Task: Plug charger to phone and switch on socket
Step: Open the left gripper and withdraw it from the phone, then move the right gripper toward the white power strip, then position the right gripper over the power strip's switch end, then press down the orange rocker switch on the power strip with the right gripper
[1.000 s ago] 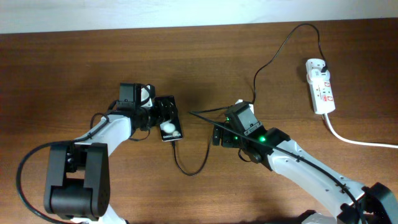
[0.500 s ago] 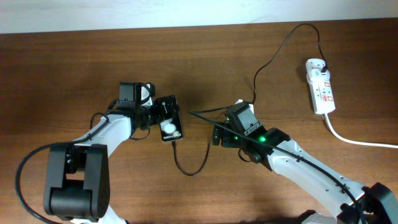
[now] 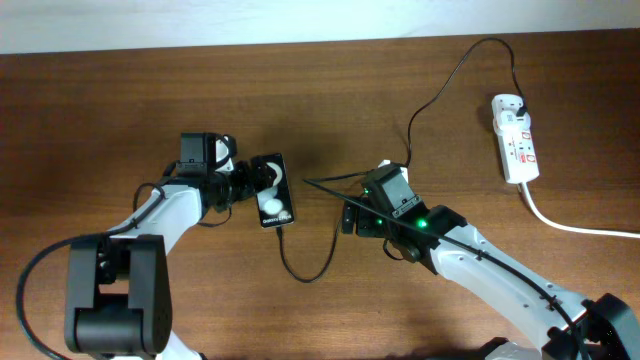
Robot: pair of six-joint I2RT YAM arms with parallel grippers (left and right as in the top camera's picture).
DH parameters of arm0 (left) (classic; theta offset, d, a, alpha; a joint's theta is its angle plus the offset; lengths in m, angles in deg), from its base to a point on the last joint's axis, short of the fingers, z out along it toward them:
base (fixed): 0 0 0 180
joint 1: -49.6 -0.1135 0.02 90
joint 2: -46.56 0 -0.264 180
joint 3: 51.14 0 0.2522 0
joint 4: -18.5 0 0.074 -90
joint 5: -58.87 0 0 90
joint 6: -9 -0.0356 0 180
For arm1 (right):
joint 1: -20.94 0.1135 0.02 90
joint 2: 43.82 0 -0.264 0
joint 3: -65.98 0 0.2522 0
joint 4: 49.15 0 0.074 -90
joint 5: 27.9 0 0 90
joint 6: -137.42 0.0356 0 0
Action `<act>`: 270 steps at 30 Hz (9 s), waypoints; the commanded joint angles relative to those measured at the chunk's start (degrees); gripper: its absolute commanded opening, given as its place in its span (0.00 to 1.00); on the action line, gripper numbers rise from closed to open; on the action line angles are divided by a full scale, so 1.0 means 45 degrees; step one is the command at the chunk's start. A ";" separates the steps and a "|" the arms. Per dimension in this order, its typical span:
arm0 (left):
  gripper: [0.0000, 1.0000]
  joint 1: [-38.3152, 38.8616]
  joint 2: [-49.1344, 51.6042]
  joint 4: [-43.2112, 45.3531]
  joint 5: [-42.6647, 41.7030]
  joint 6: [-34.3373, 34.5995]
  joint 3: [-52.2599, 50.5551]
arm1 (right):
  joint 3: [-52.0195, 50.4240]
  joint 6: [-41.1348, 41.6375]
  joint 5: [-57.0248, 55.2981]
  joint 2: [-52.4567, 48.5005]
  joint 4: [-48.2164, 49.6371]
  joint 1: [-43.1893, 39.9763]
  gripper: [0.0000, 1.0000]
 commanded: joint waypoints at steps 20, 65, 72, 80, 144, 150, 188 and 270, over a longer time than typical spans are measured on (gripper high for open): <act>0.99 -0.0092 -0.0277 -0.0563 0.2837 -0.0073 -0.0238 | 0.0024 -0.0121 -0.0102 0.0073 0.0005 -0.0049 0.99; 0.99 -0.1792 -0.0282 -0.1243 0.4299 -0.0073 -0.0238 | 0.0024 -0.0121 -0.0097 0.0073 0.0005 -0.0049 0.99; 0.99 -0.1792 -0.0282 -0.1243 0.4299 -0.0073 -0.0238 | 0.0015 -0.0126 -0.0117 -0.0024 -0.0806 -0.0049 0.99; 0.99 -0.1792 -0.0282 -0.1243 0.4299 -0.0073 -0.0238 | 0.0015 -0.0126 -0.0151 -0.0121 -0.0806 -0.0049 0.99; 0.99 -0.1792 -0.0282 -0.1243 0.4299 -0.0073 -0.0238 | 0.6377 -0.0845 -0.1831 -0.0947 -0.8505 -0.8990 0.99; 0.99 -0.1792 -0.0282 -0.1243 0.4299 -0.0073 -0.0238 | 0.6373 -0.0840 -0.2297 -0.2463 -0.7737 -0.9466 0.99; 0.99 -0.1792 -0.0282 -0.1243 0.4299 -0.0073 -0.0238 | 0.6373 -0.0840 -0.2103 -0.3667 -0.7786 -0.9704 0.99; 0.99 -0.1792 -0.0282 -0.1243 0.4299 -0.0073 -0.0238 | 1.2157 -0.2555 0.1768 -1.0758 -0.6125 -1.2784 0.99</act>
